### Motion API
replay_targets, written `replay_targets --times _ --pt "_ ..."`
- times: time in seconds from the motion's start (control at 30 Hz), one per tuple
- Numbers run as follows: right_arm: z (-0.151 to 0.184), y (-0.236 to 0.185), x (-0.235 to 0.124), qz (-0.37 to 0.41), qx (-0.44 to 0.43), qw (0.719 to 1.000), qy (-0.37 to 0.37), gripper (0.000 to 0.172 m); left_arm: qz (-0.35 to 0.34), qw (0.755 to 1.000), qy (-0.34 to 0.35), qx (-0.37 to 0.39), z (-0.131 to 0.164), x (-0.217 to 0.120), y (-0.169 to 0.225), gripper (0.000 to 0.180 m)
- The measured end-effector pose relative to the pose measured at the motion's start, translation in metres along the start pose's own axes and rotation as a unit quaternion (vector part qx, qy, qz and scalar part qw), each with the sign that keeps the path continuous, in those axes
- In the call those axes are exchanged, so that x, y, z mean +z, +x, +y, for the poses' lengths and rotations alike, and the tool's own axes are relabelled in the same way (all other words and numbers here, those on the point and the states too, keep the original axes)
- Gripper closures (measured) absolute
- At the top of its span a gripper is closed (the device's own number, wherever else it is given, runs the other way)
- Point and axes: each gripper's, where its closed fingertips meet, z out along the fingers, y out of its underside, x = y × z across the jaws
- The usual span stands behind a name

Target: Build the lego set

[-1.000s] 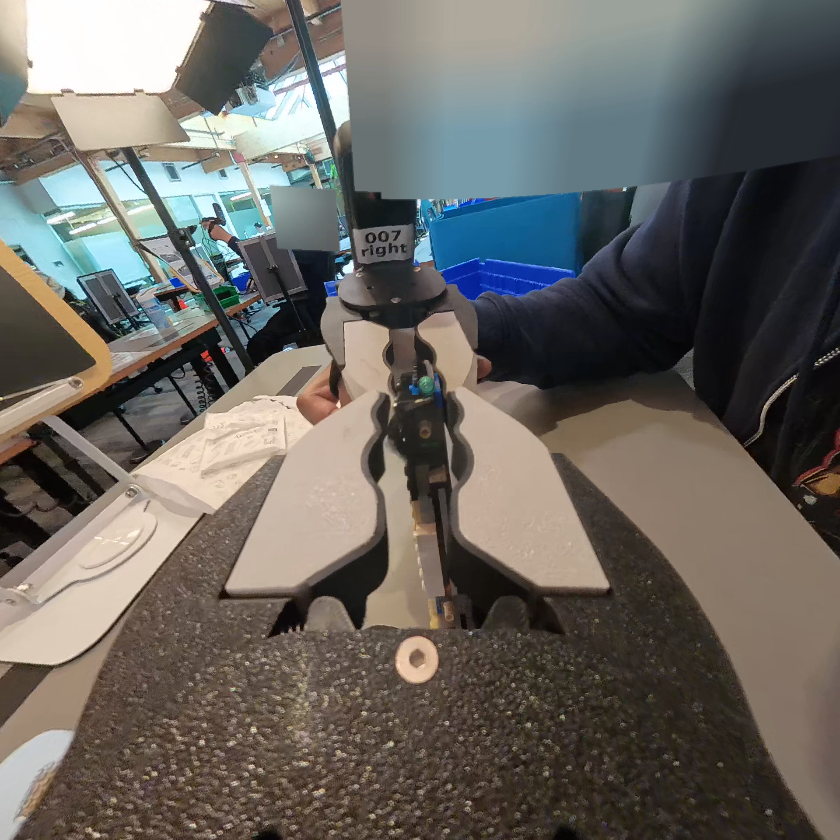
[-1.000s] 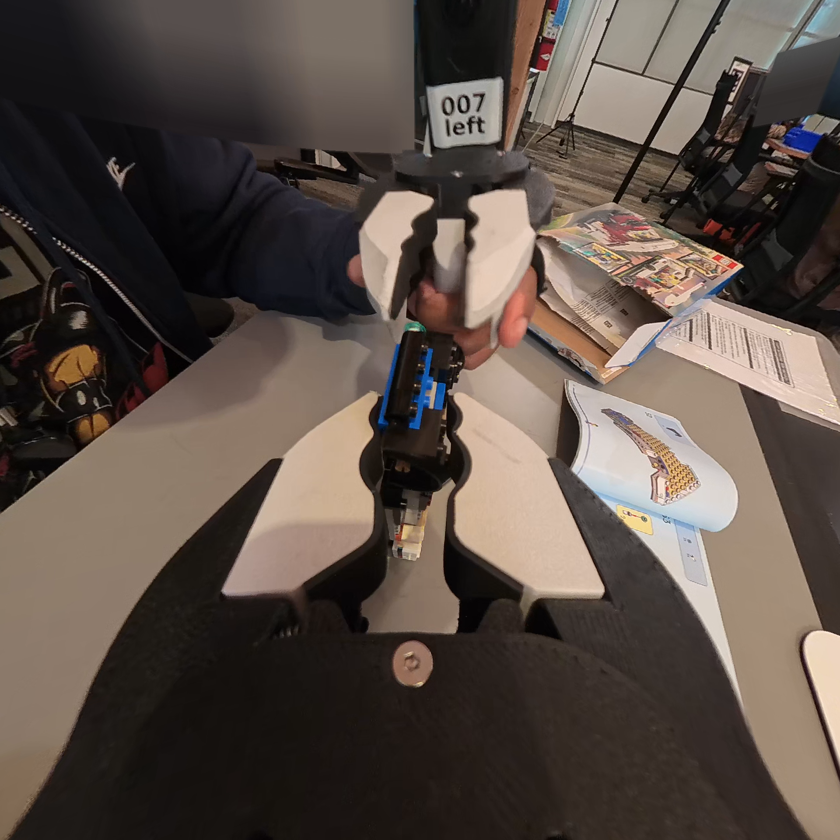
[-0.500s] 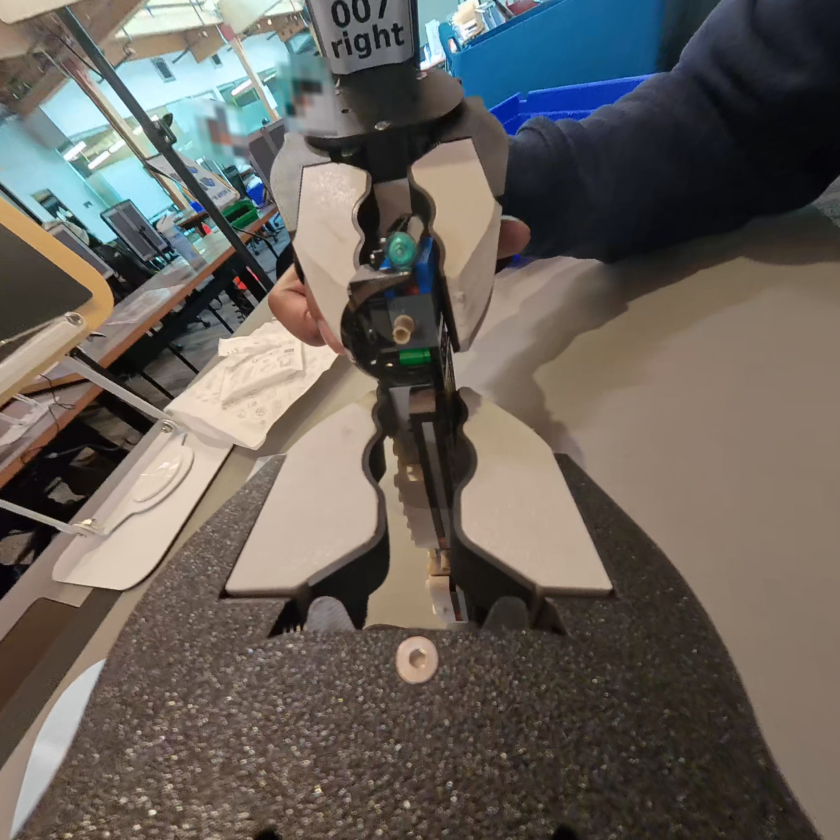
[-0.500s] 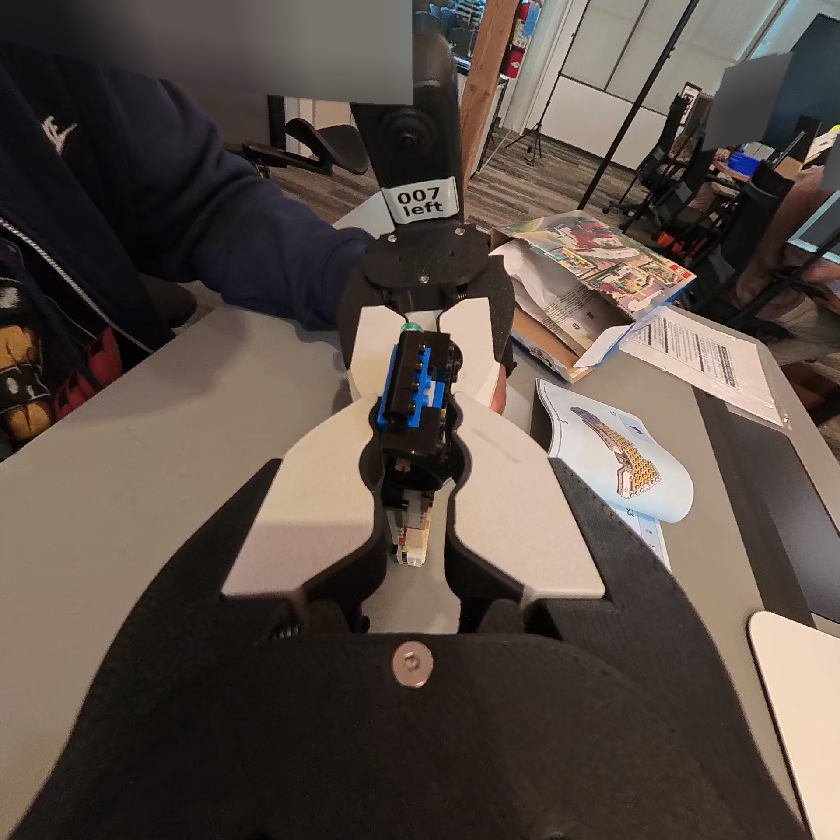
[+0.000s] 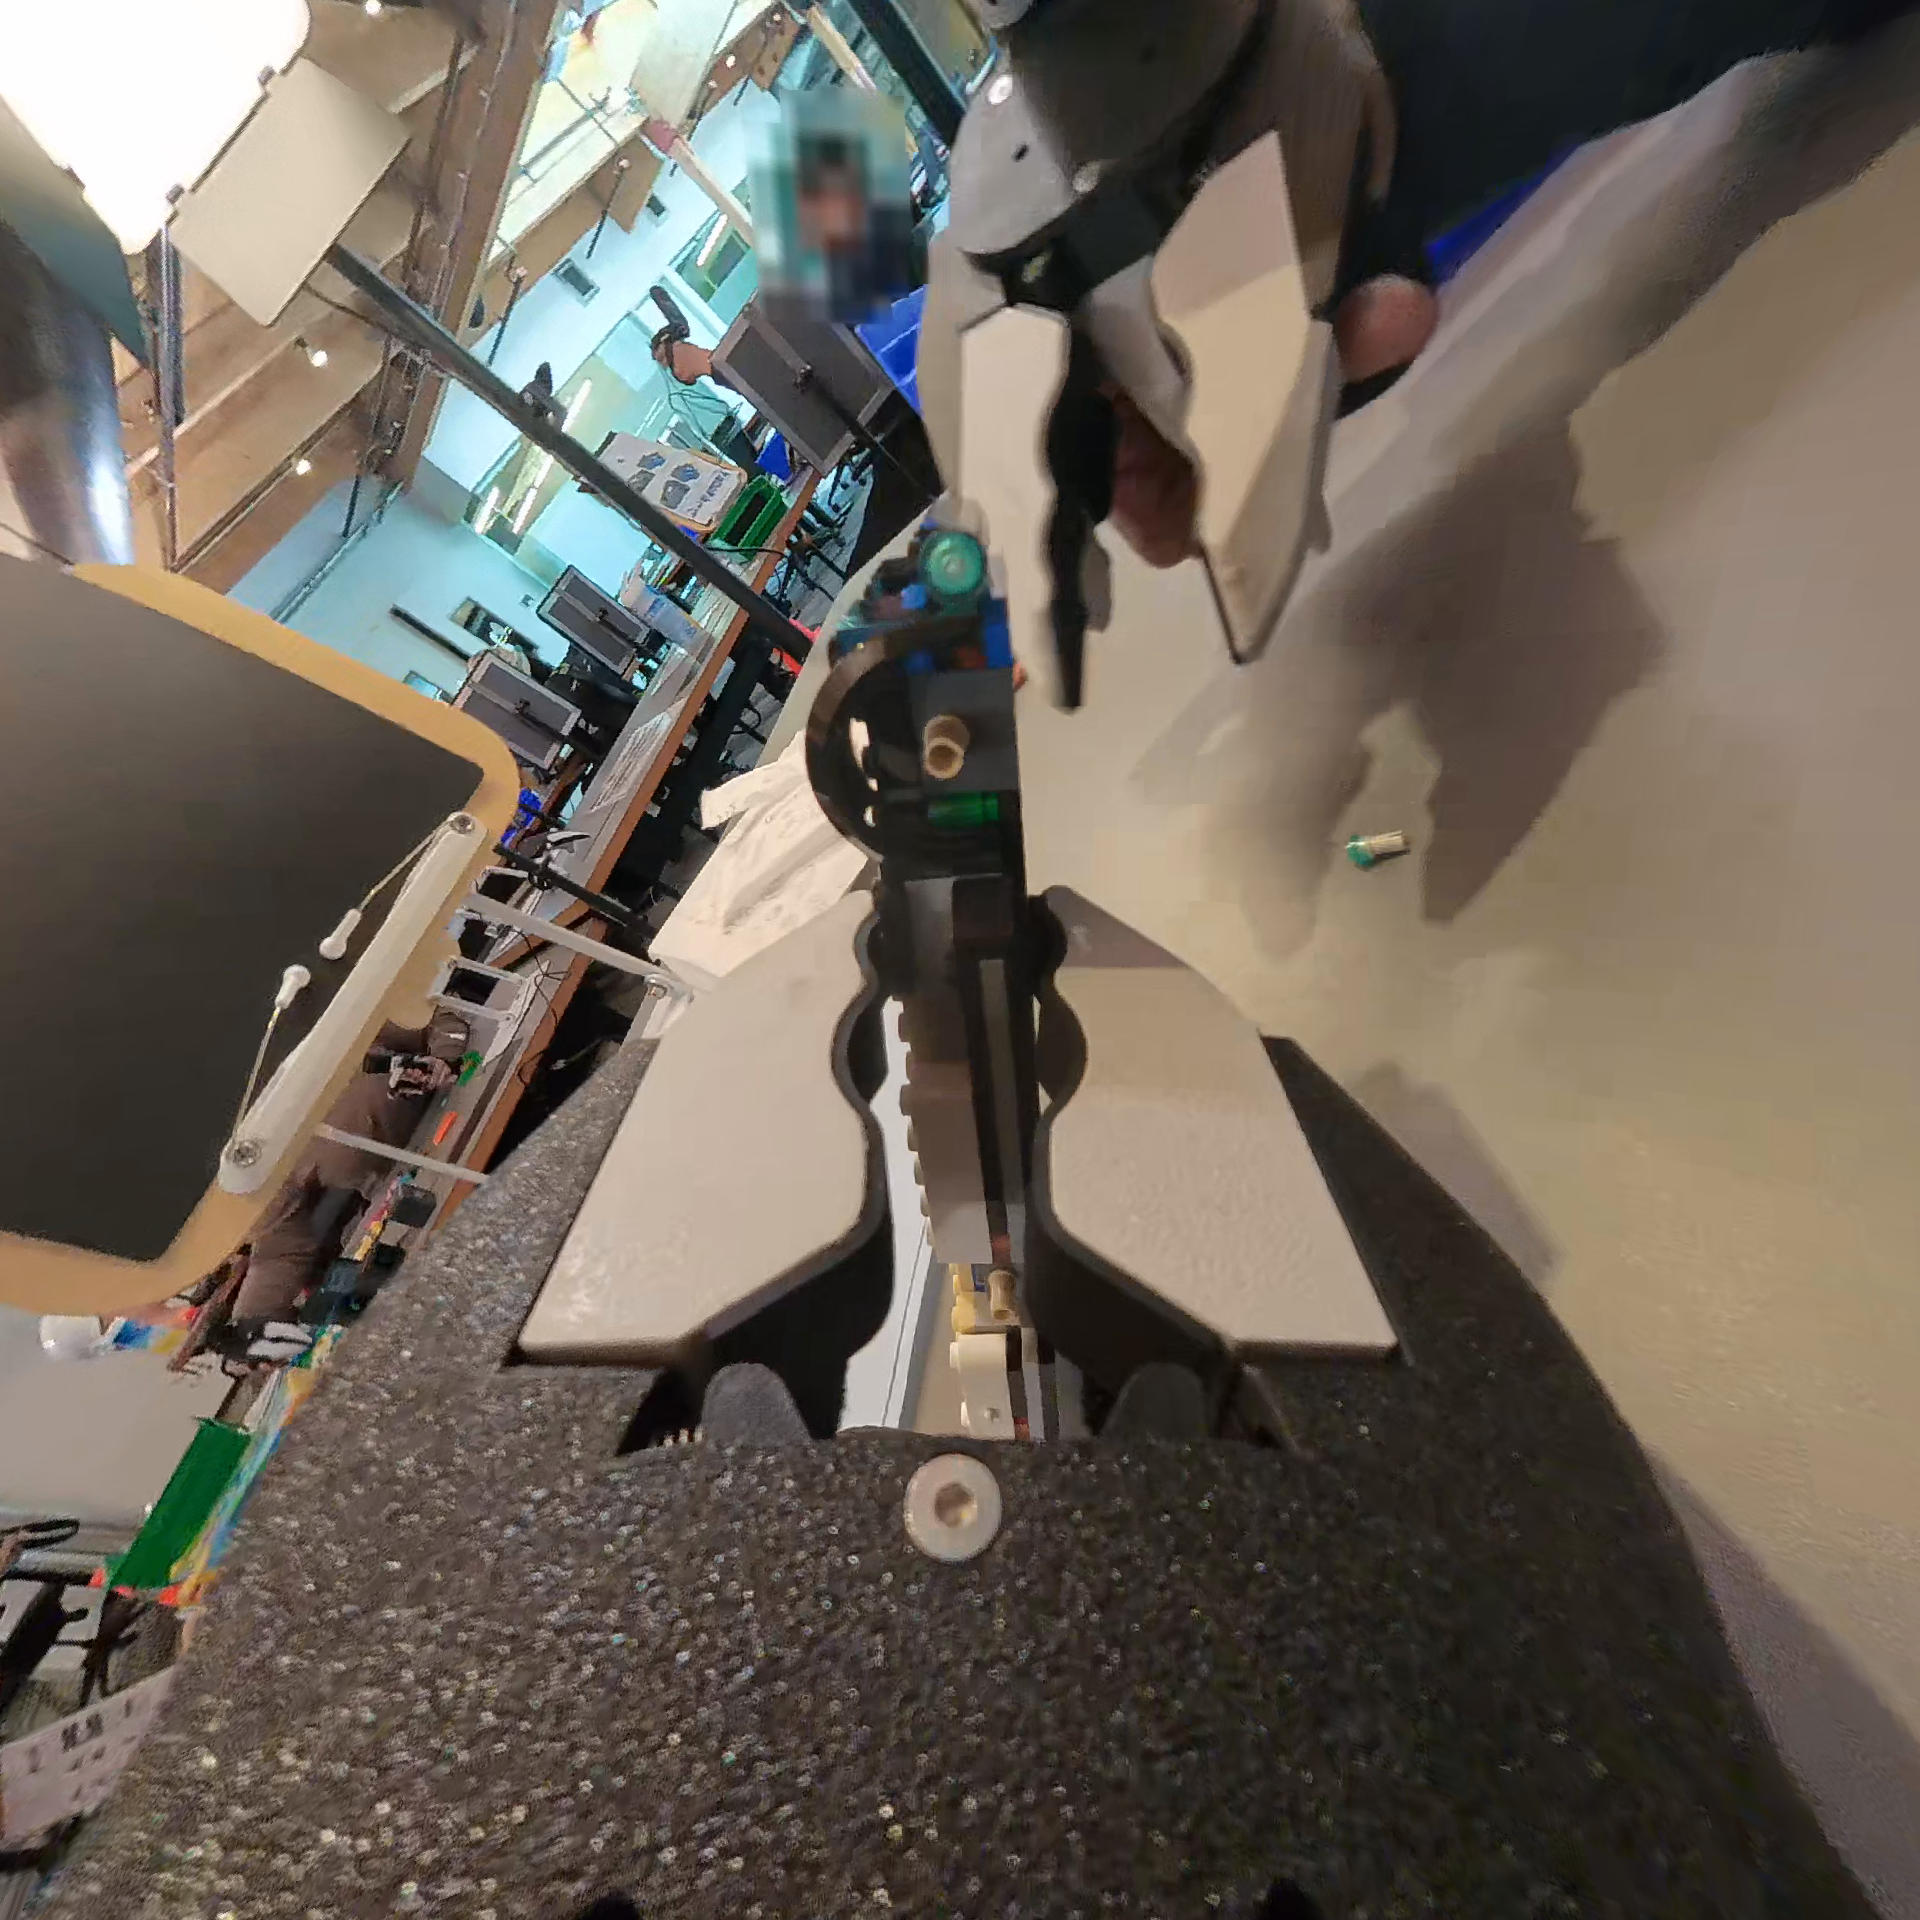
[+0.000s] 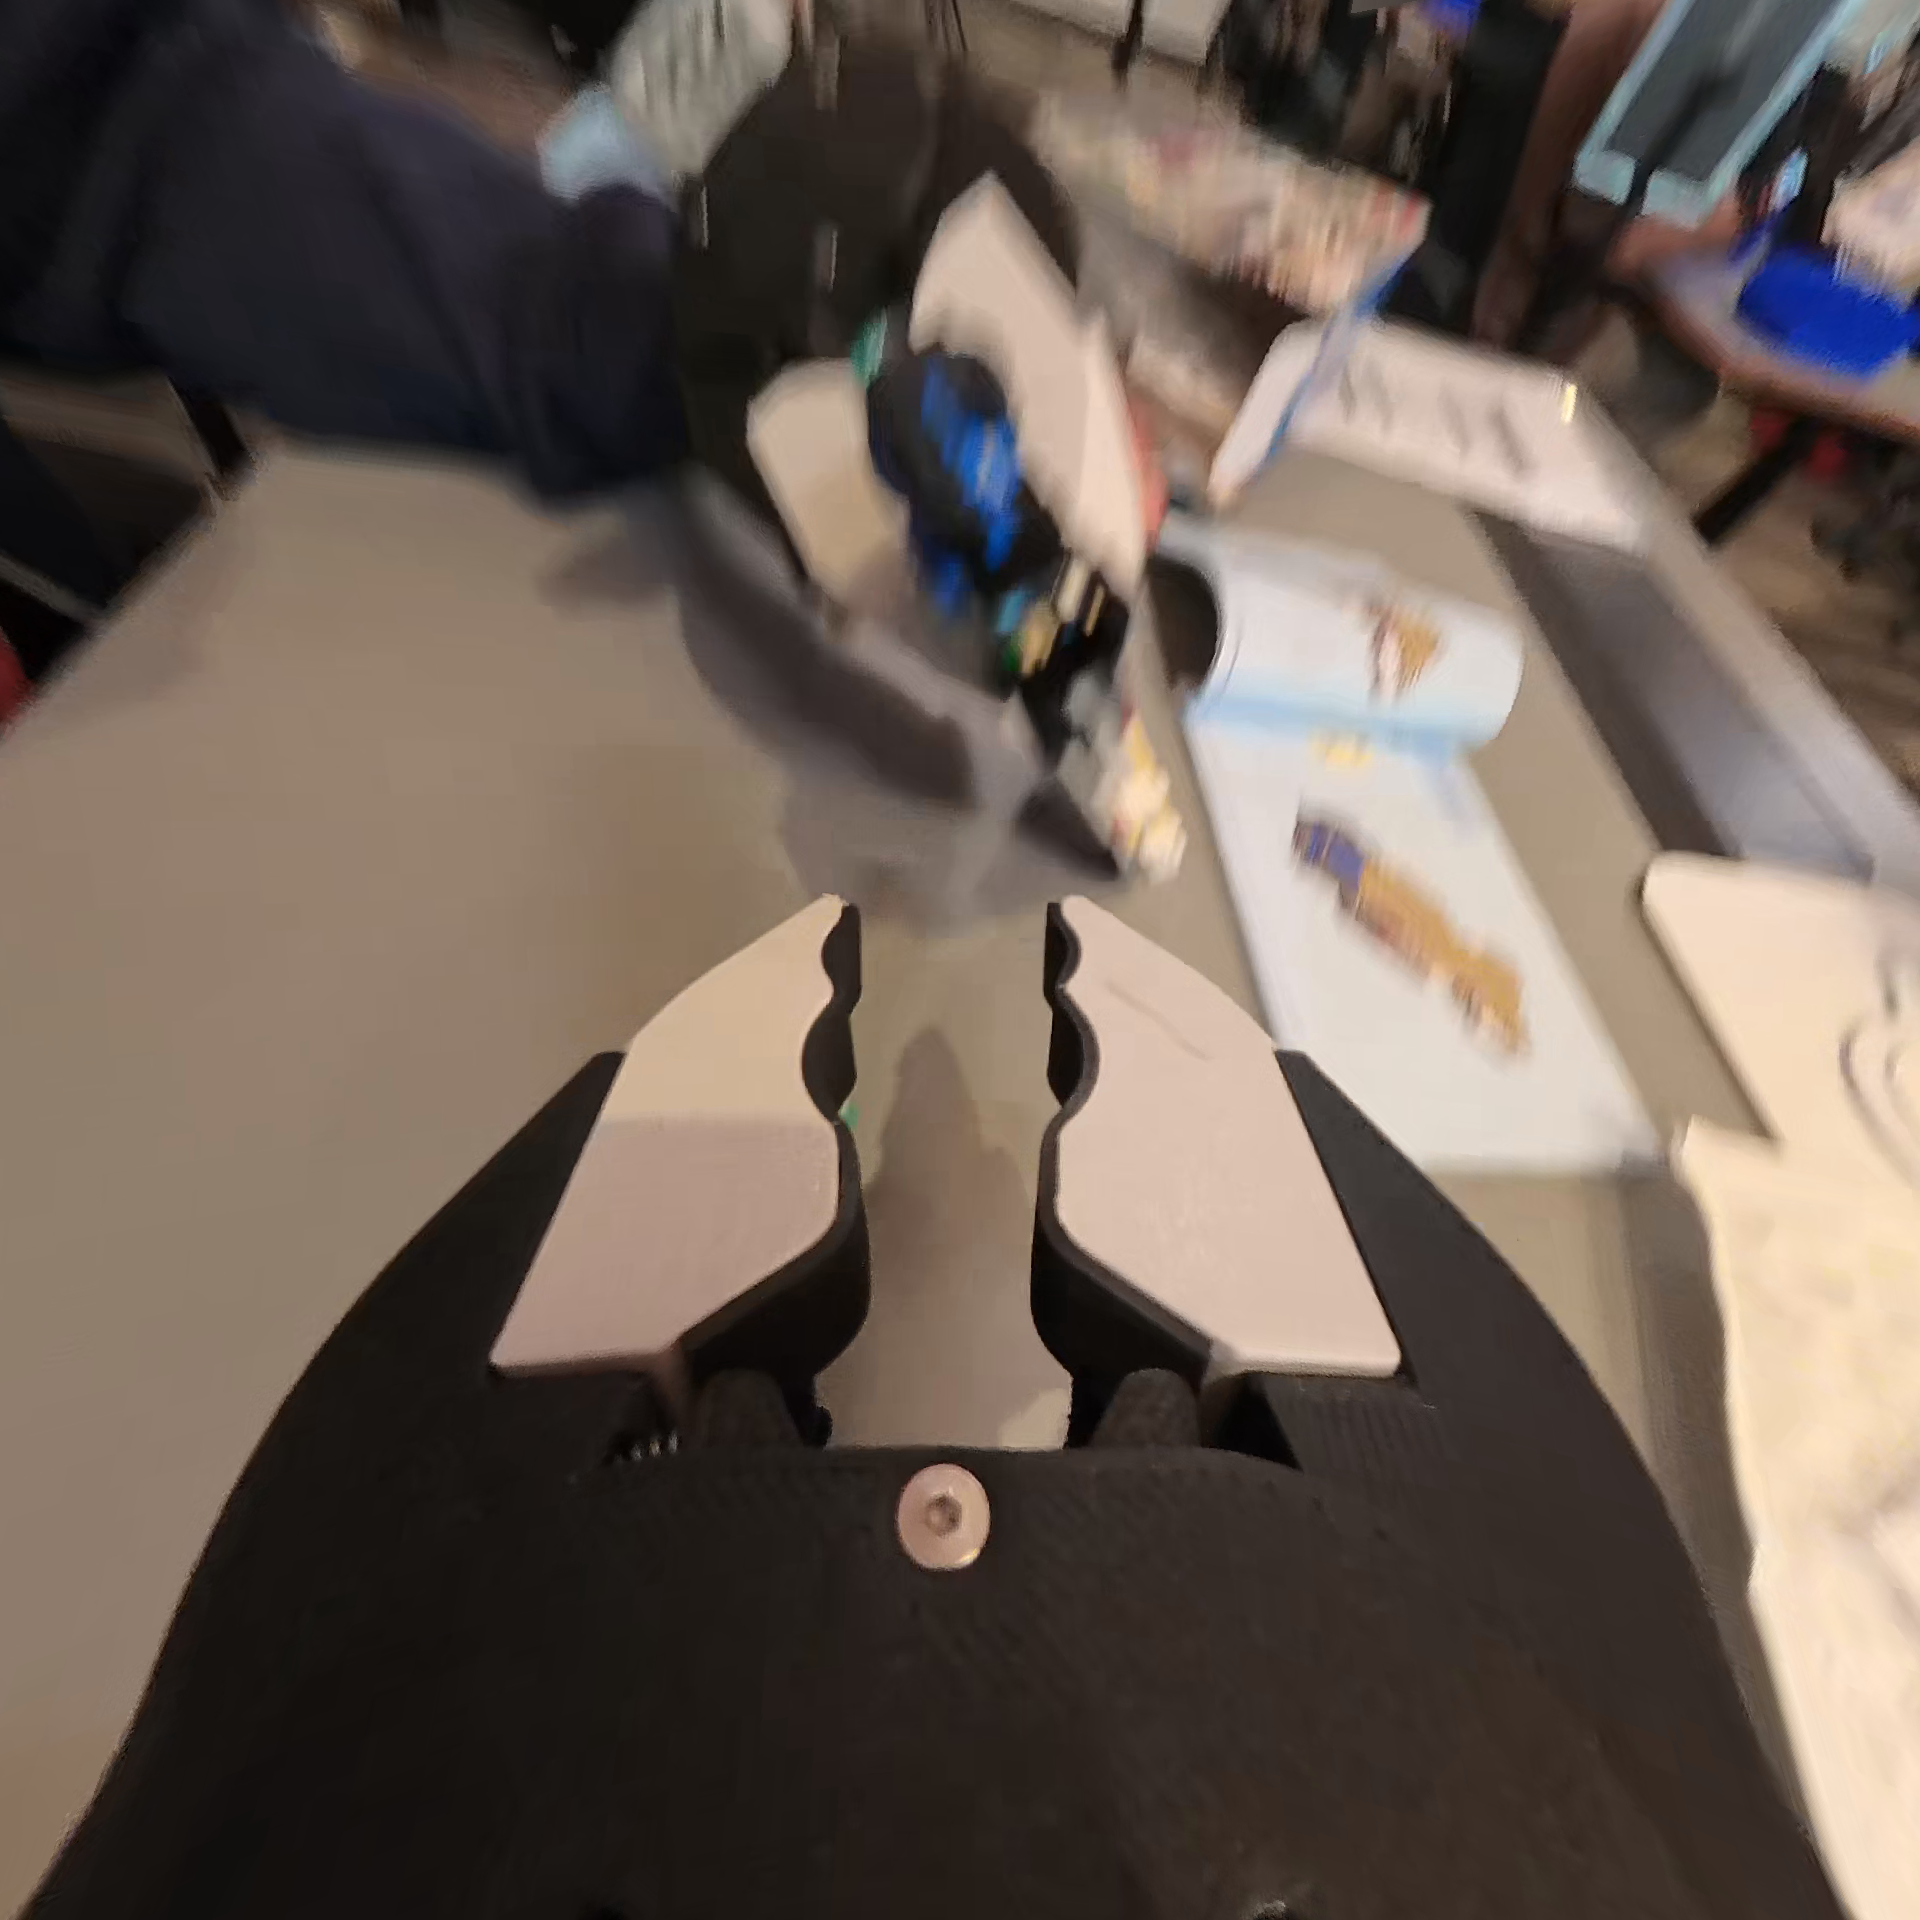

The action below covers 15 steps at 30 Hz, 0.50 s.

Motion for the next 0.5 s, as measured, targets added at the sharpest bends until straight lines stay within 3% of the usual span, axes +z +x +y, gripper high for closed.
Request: replay_targets --times 0.2,0.5 --pt "0.047 -0.008 0.006 0.036 -0.041 0.992 -0.116 0.144 0.013 1.0 -0.001 0.016 -0.004 0.002 0.006 0.156" --pt "0.06 -0.01 0.014 0.005 0.007 0.989 -0.15 0.144 0.018 0.997 -0.036 0.068 0.002 0.004 0.009 0.156"
